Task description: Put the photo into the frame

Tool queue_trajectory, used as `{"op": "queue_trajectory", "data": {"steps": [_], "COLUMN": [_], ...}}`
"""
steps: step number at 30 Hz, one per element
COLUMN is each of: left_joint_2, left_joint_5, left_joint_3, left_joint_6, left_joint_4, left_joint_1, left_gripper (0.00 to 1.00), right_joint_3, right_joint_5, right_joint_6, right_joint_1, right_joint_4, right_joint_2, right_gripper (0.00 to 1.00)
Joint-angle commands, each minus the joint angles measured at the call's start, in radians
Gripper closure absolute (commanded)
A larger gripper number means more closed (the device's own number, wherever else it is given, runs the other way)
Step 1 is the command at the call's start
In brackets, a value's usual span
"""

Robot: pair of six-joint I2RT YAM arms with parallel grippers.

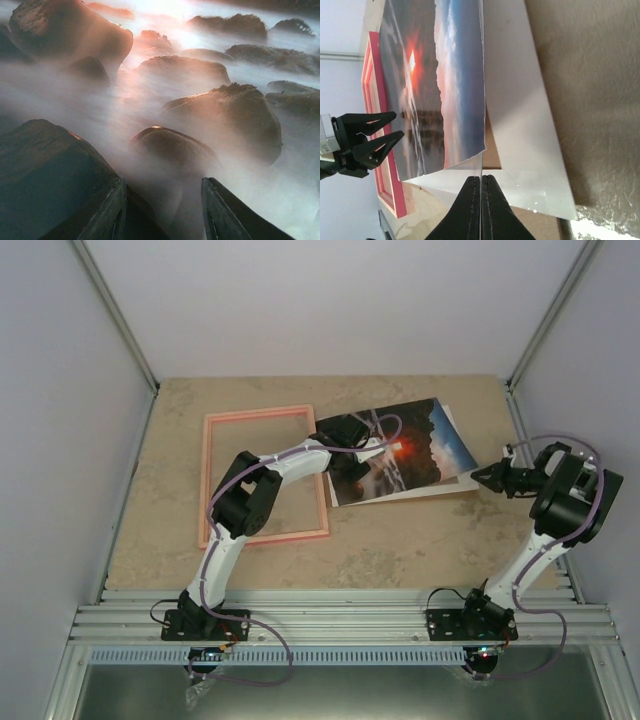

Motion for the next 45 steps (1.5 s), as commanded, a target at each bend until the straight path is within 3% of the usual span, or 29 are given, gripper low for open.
{"op": "queue_trajectory", "data": {"steps": [1,16,23,30,37,45], "left_joint_2": [0.041,-0.025,-0.152,-0.271,-0.368,-0.443], "left_joint_5": [-0.035,-0.037,0.013,0.034,0.037,0.027], "left_joint_3": [-0.017,-0.099,-0.146,-0.182,-0.219,-0.243], "left_joint_6": [-0.005,-0.044,-0.068,-0.096,-0.131,-0.146], "left_joint_4": [-0.054,-0.010,0.019,0.036,0.078,0.112], "left_joint_1": [-0.005,0.026,0.032,0.045,0.064,0.073], "left_gripper": [0.55,0.49,0.22,0.09,0.06,0.05], "right_joint_3": [0.074,0.236,0.316,0.396,0.480,0.605], "right_joint_5": [0.022,0.048,0.121,0.098,0.191,0.187], "right_joint_6": [-0.059,-0.212,-0.296,-0.367,-0.405,-0.380], "right_joint_1": [-0.031,-0.086,-0.084,-0.049,-0.025,-0.023], "right_joint_4": [-0.079,-0.315,-0.369,-0.437,-0.402,-0.356], "right_joint_2": [-0.111,-0.344,-0.413,-0.447,-0.512,-0.584], "right_gripper": [0.99,0.99,1.00,0.99,0.99,0.99]}}
